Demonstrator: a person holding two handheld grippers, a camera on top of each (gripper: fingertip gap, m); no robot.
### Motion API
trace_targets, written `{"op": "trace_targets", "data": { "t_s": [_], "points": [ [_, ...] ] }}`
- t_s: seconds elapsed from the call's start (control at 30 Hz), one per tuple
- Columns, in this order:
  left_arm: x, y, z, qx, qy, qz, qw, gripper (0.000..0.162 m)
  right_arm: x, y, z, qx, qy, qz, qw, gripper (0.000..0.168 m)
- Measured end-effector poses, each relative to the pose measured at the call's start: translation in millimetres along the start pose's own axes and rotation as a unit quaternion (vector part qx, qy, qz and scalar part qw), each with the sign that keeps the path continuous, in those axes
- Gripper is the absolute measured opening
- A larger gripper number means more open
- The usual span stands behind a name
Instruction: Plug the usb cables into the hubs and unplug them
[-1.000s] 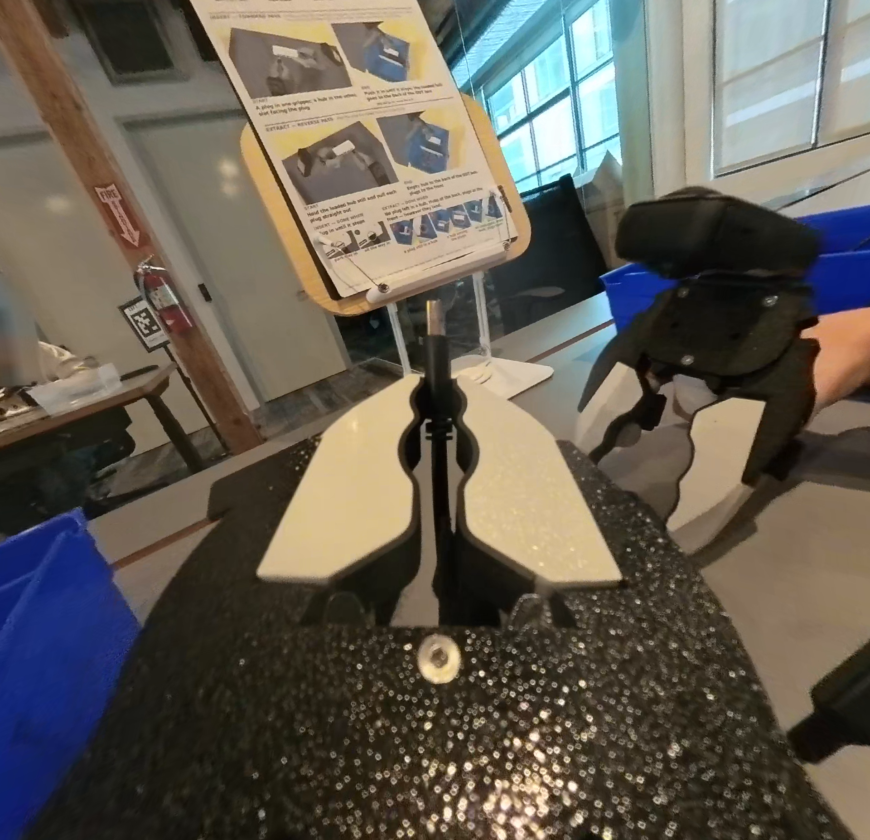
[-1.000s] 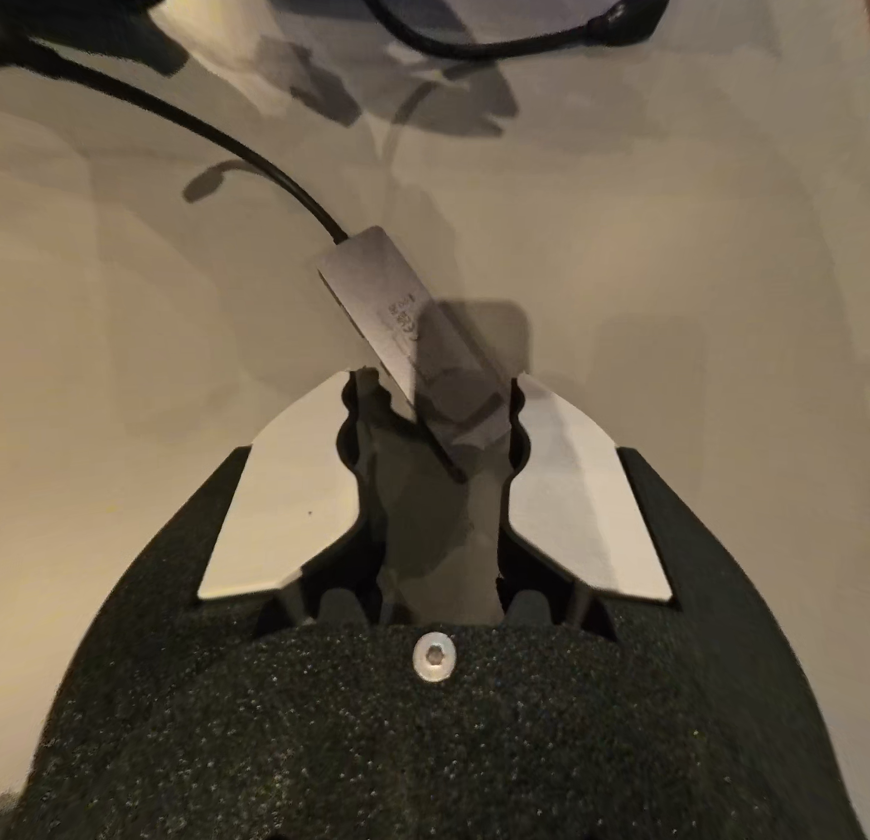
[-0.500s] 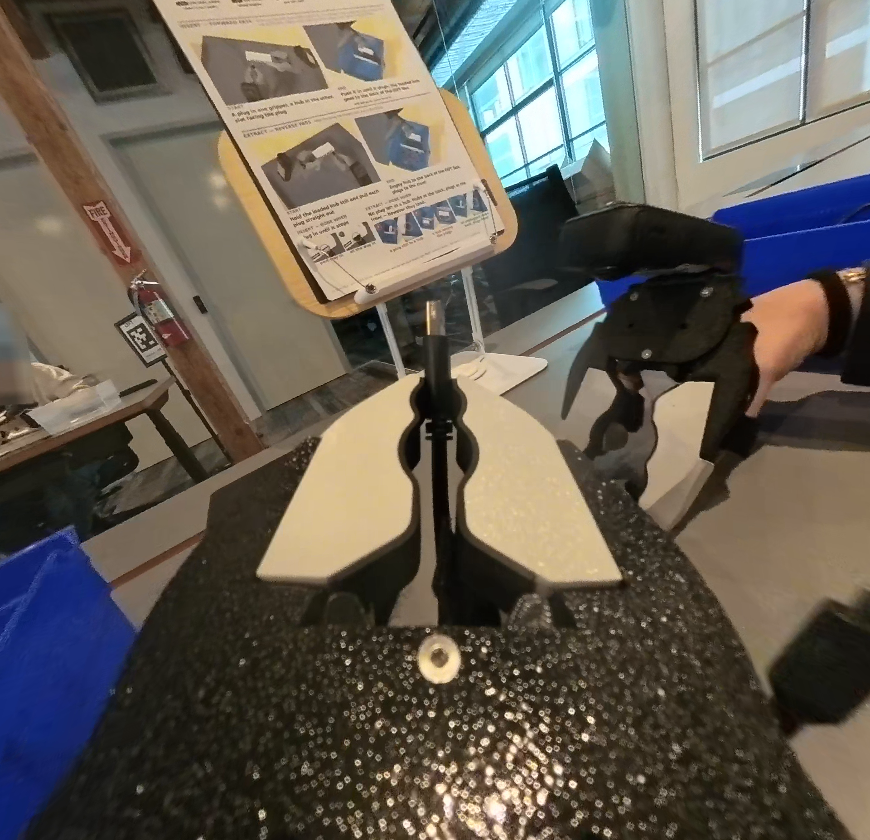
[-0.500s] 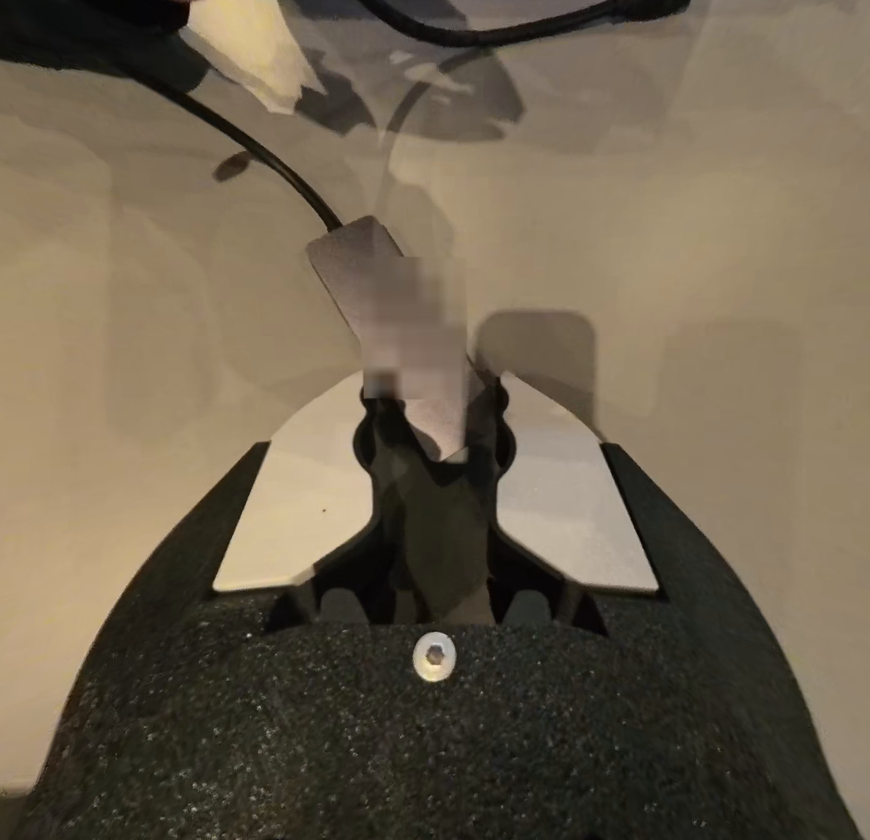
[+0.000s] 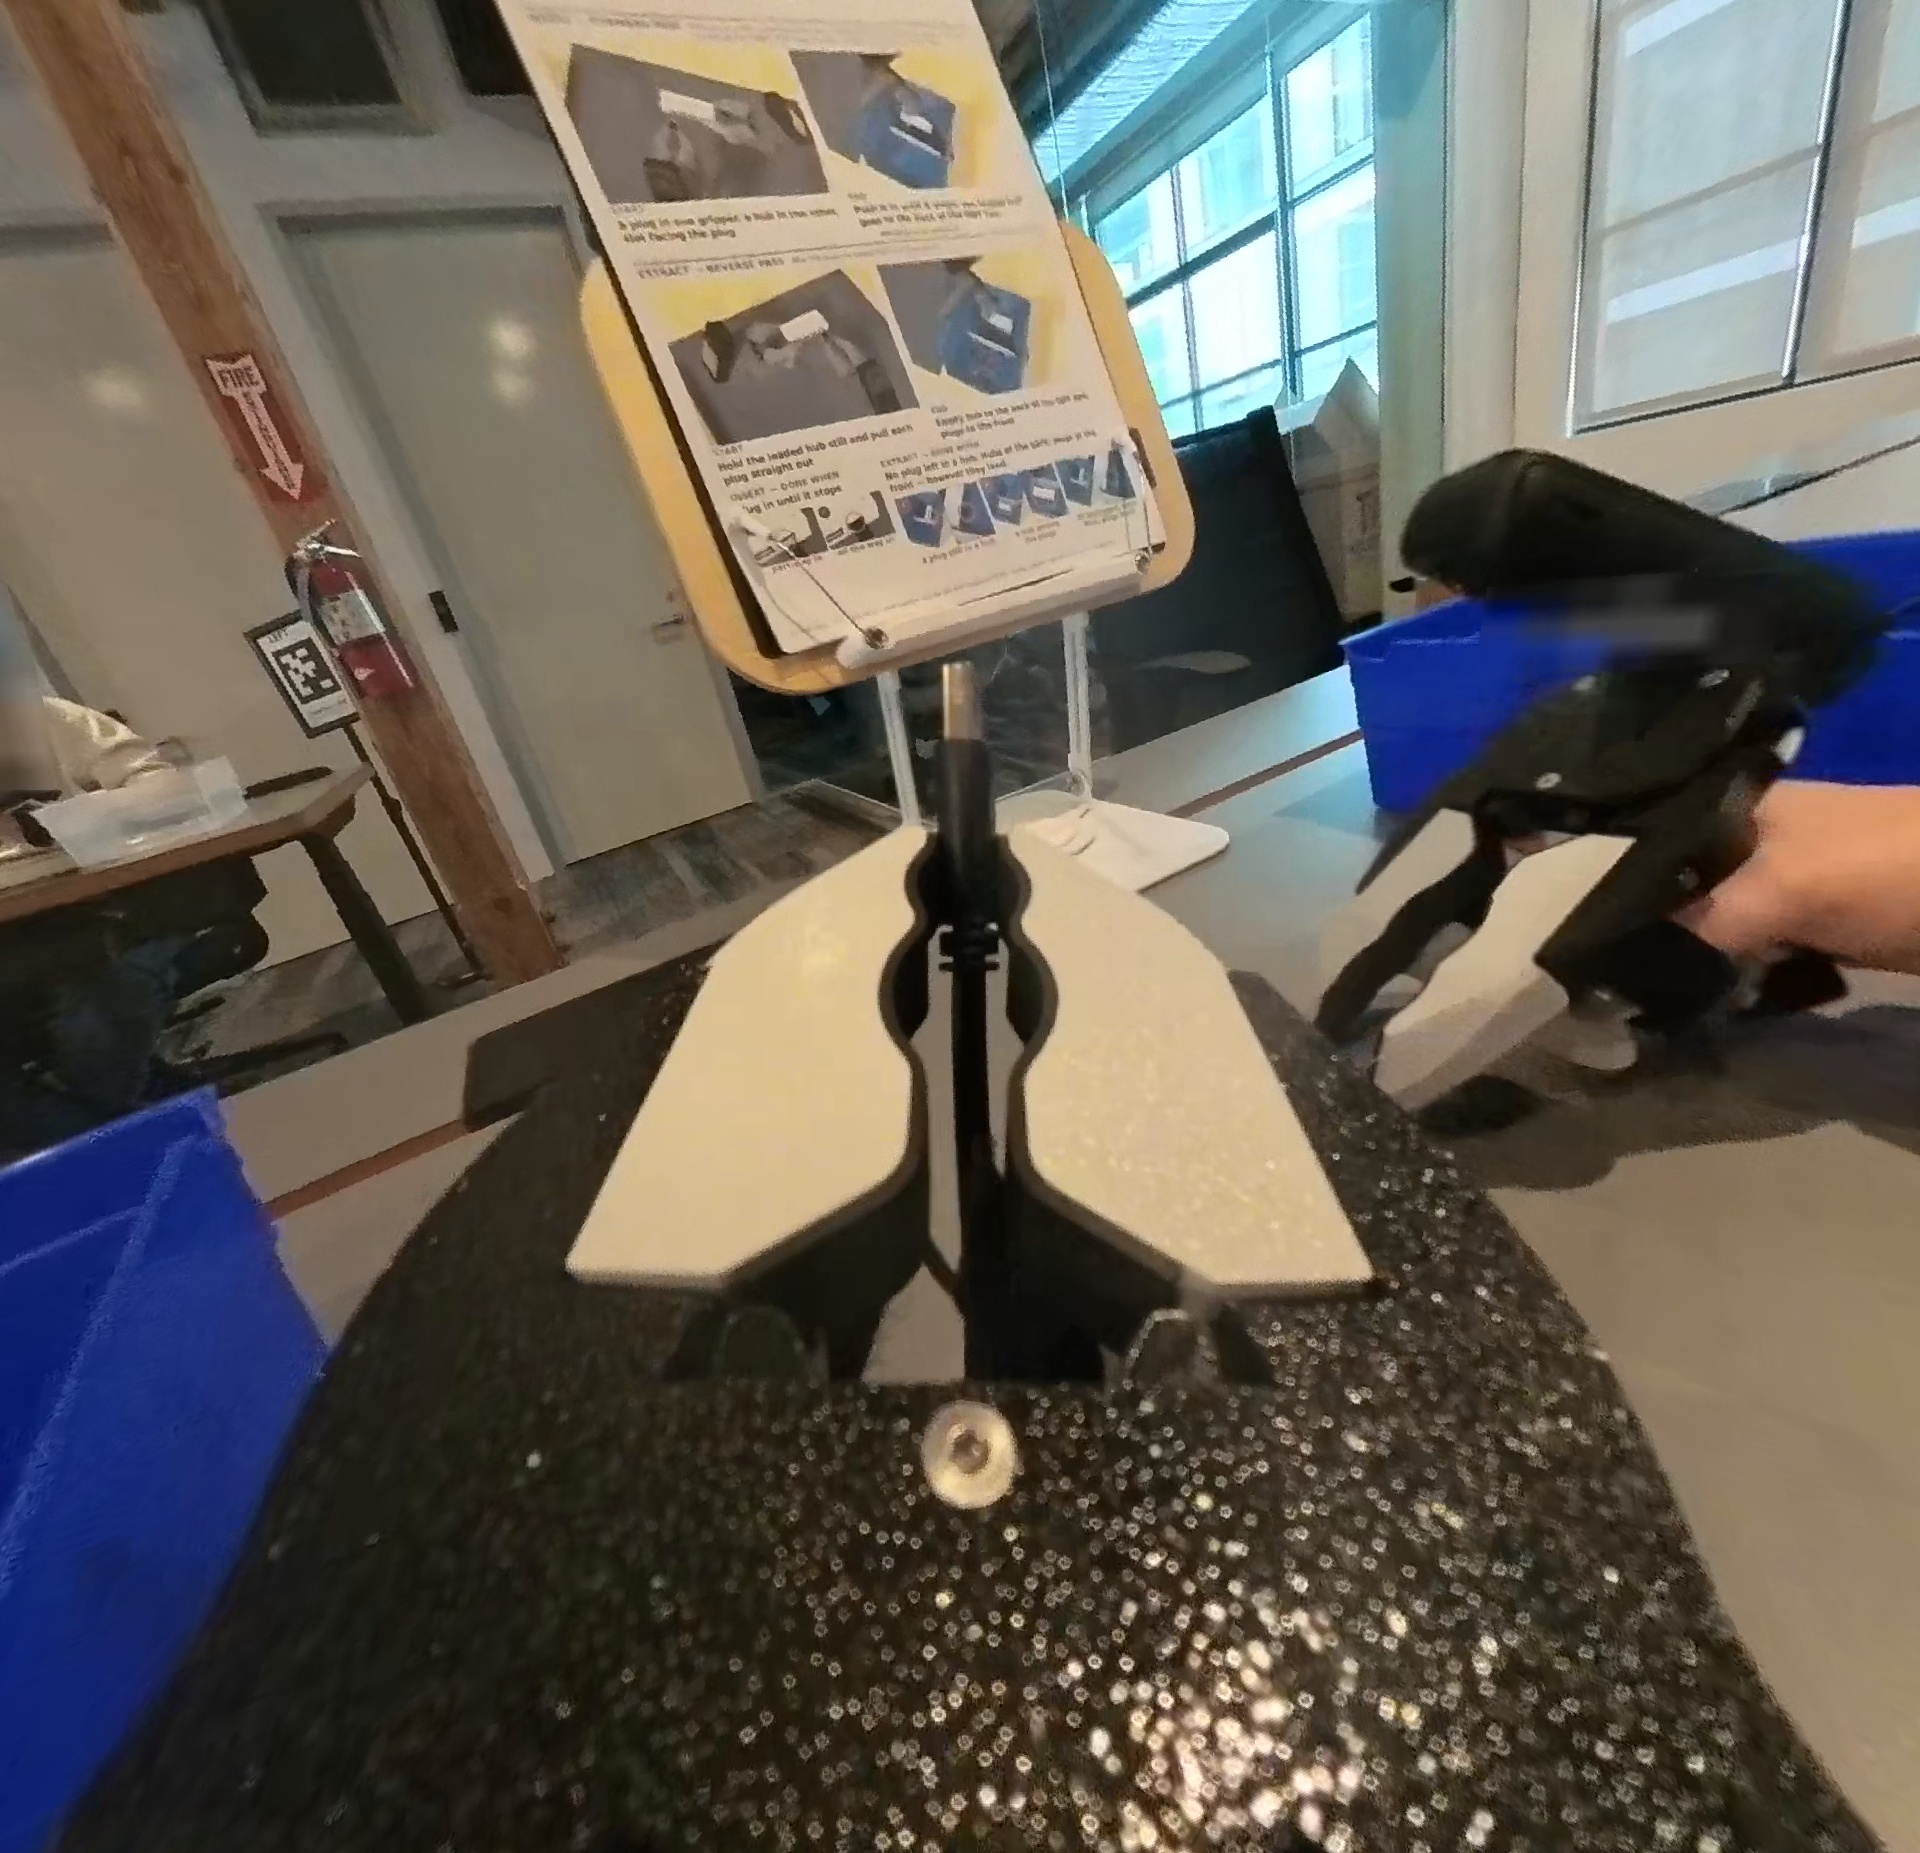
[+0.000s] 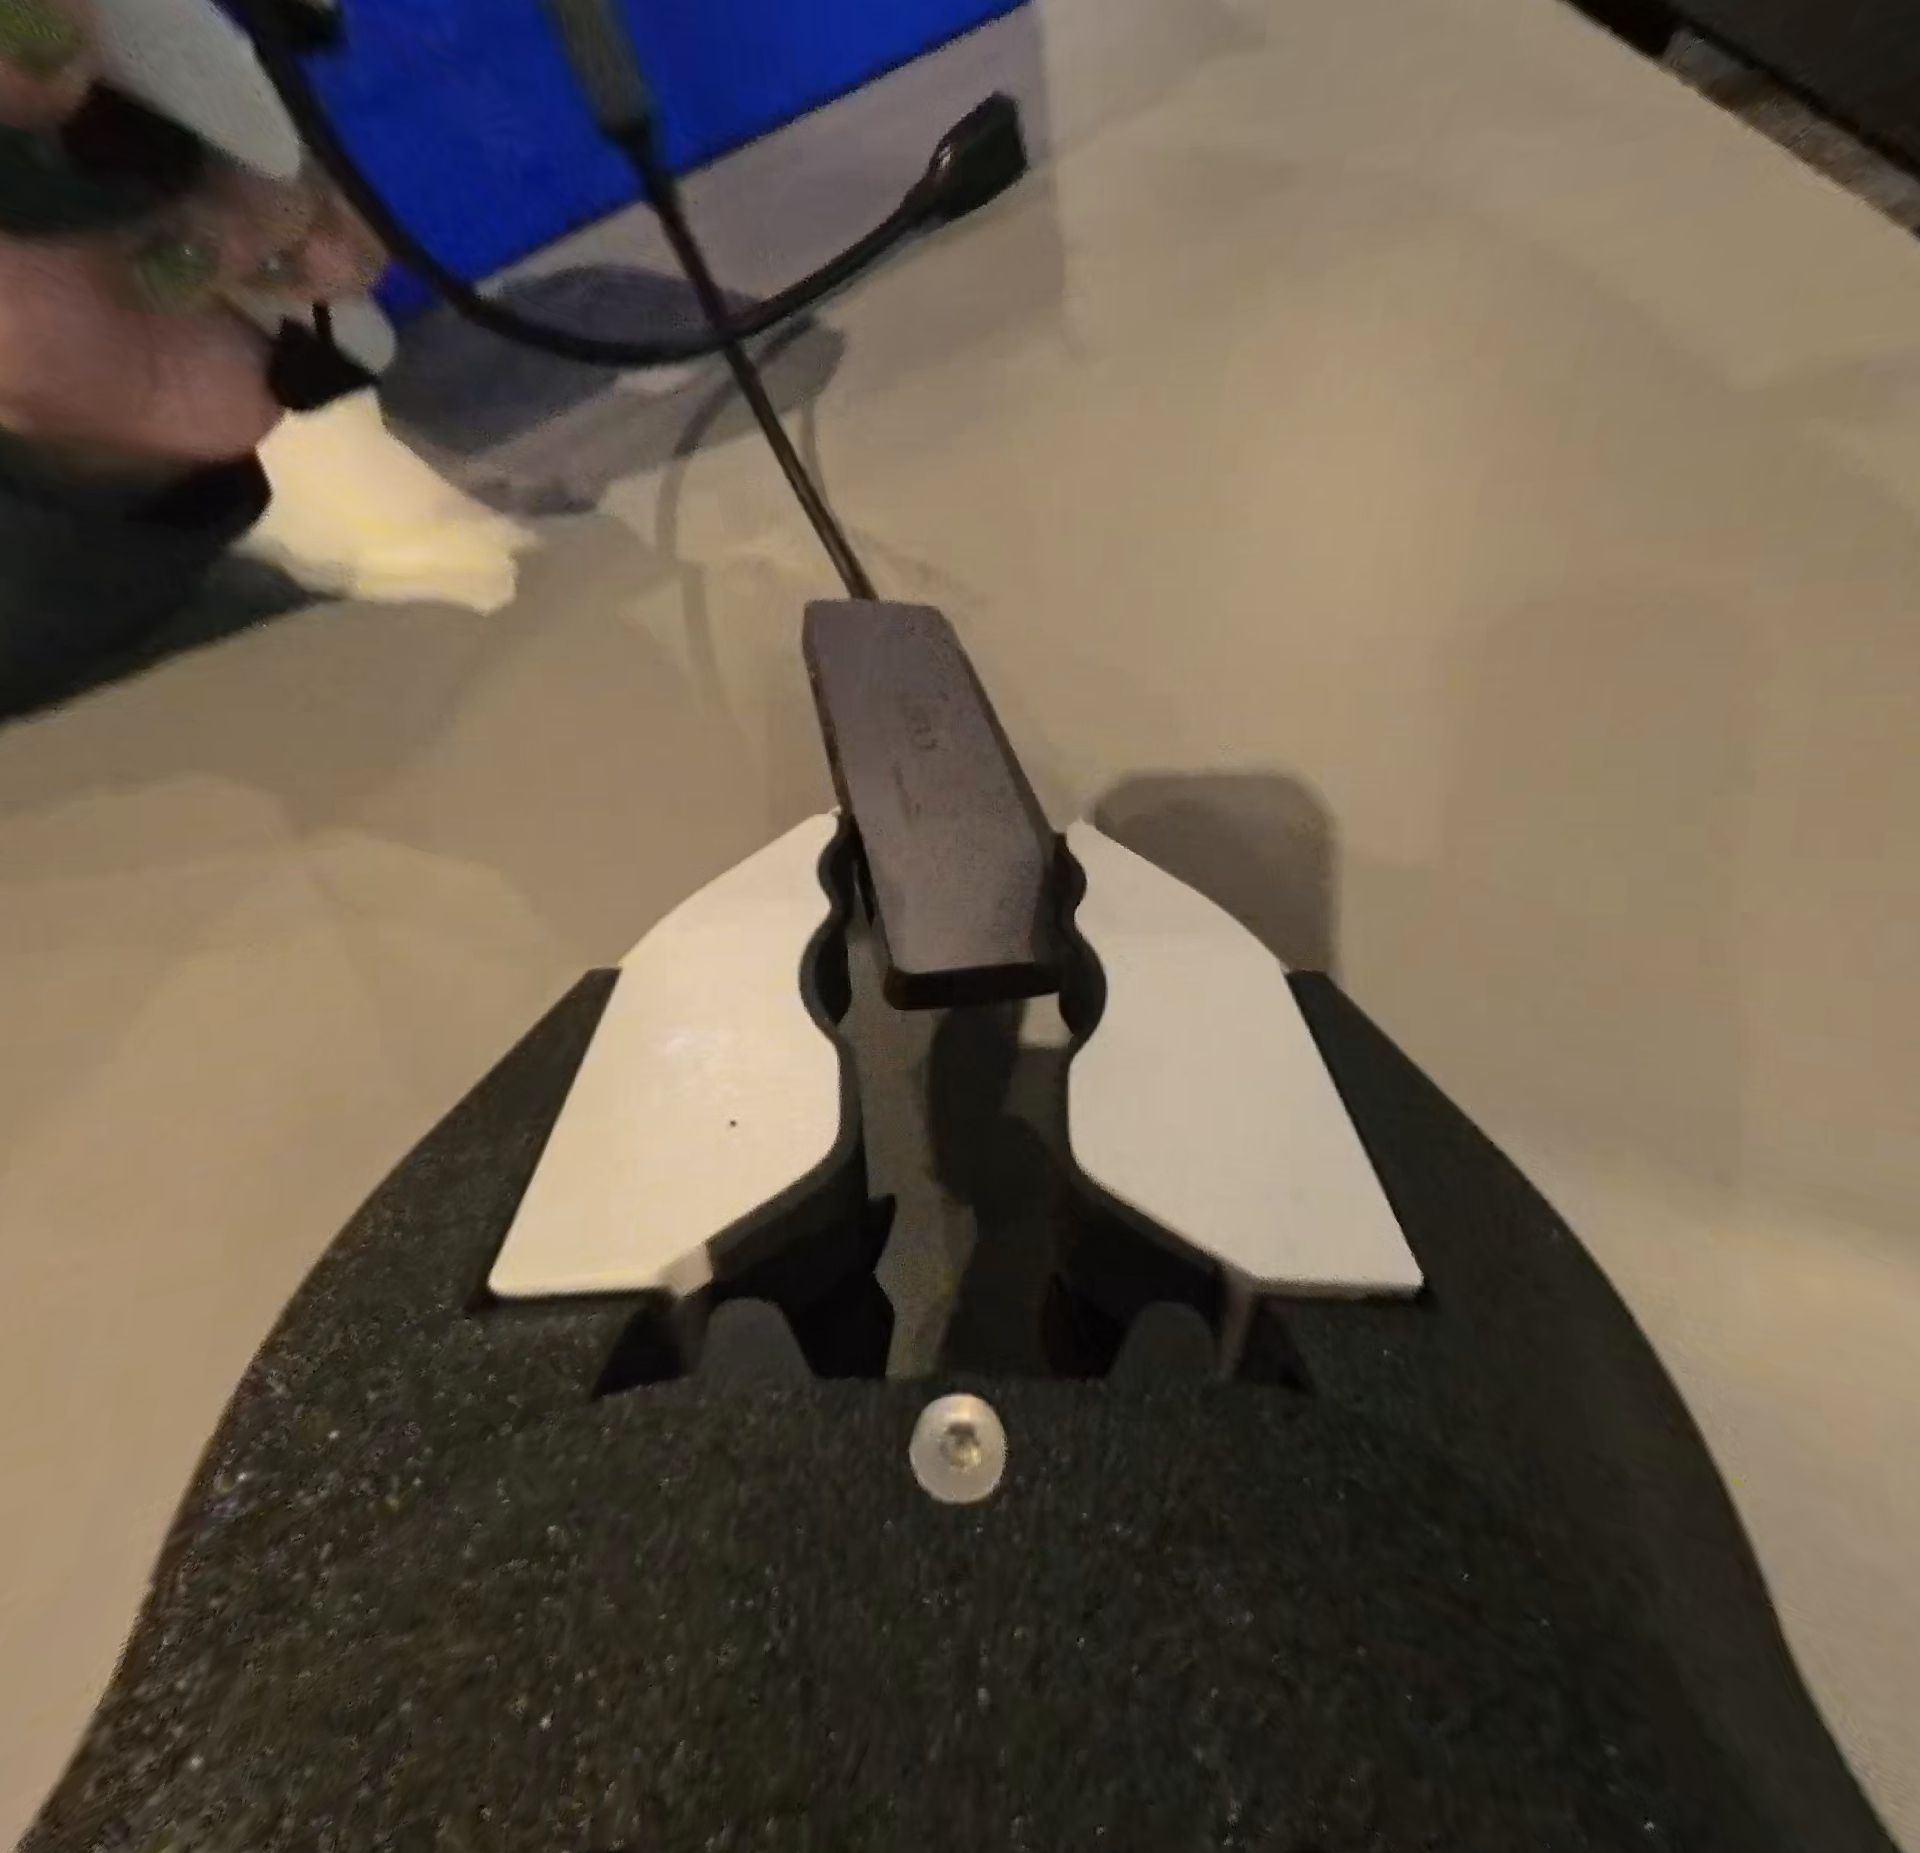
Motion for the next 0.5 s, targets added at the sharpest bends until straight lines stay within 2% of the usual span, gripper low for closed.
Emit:
{"op": "trace_targets", "data": {
  "t_s": [0.07,0.1,0.17,0.27,0.5],
  "points": [
    [1.5,-2.3,-6.2,-0.007,-0.003,-0.003,1.000,0.009,-1.9,-5.9,0.1,-0.016,0.039,0.000,0.999,0.034],
    [0.3,-3.4,-10.2,-0.013,-0.001,0.002,1.000,0.009,-2.1,-9.8,-0.7,-0.029,0.051,-0.007,0.998,0.003],
    [-6.1,-5.1,-18.9,-0.020,0.002,0.019,1.000,0.009,-6.3,-14.4,2.5,-0.034,0.063,0.002,0.997,0.003],
    [-18.8,-6.2,-28.4,-0.020,0.003,0.054,0.998,0.009,-5.2,-17.3,6.7,-0.016,0.034,0.015,0.999,0.000],
    [-25.8,-3.8,-21.2,-0.009,0.003,0.070,0.998,0.009,-0.2,-15.5,10.1,0.001,0.033,0.013,0.999,0.000]
  ]
}}
Point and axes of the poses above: each gripper's, where its closed fingertips meet, y out along the fingers, z out of its underside, x = y × z across the jaws, the point moved 4 cm from there along -y, back along the fingers, and after that the axes turned 2 degrees about -x, right-handed, at the moved point
